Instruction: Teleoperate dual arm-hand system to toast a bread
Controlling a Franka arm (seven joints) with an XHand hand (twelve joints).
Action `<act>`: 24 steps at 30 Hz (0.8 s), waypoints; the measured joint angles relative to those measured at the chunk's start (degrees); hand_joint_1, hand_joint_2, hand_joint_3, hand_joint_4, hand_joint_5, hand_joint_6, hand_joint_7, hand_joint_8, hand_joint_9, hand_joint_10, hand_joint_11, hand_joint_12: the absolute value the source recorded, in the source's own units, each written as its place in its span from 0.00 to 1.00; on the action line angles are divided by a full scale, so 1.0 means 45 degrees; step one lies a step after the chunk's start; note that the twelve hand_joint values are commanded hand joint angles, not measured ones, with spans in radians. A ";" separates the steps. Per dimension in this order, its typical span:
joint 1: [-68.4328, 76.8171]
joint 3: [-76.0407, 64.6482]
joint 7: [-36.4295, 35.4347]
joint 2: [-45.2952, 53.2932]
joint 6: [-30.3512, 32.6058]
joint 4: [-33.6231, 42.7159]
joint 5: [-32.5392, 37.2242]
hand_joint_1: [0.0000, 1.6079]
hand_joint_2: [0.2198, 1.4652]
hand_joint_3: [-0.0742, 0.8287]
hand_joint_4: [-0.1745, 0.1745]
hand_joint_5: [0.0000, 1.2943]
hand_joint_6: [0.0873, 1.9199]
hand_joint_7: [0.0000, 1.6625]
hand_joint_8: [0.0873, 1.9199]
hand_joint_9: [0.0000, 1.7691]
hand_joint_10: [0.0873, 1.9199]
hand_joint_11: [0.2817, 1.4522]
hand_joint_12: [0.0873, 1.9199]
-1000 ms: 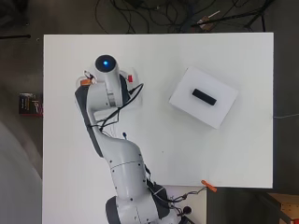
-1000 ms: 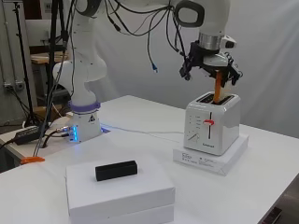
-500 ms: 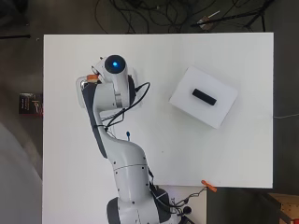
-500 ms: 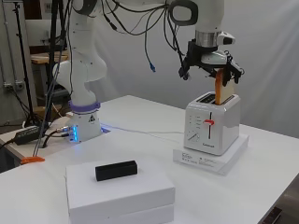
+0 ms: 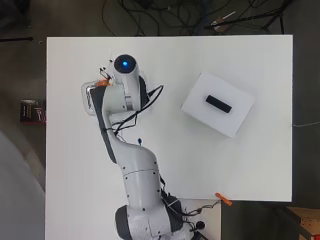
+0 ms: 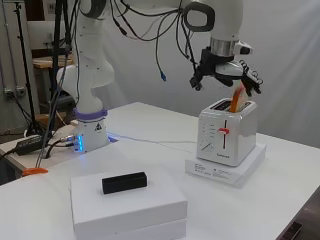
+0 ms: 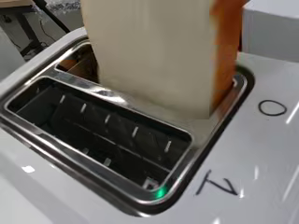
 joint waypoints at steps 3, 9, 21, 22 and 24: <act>0.0083 -0.0064 0.0386 0.0670 -0.1585 0.1088 0.0615 0.02 0.51 0.07 0.39 0.11 0.00 0.13 0.00 0.21 0.00 0.10 0.00; 0.0139 -0.0417 0.2964 0.0429 -0.1767 0.0985 0.0237 0.00 0.55 0.09 0.54 0.24 0.00 0.17 0.00 0.23 0.00 0.10 0.00; -0.0059 -0.1858 0.5539 0.0827 -0.0429 -0.0397 -0.0364 0.00 0.62 0.10 0.48 0.18 0.00 0.13 0.00 0.16 0.00 0.08 0.00; -0.0113 -0.2083 0.5379 0.0917 -0.0324 -0.0667 -0.0111 0.00 0.62 0.10 0.47 0.17 0.00 0.13 0.00 0.16 0.00 0.08 0.00; -0.0176 -0.2393 0.5197 0.1107 -0.0206 -0.1068 0.0356 0.00 0.61 0.09 0.44 0.18 0.00 0.14 0.00 0.19 0.00 0.11 0.00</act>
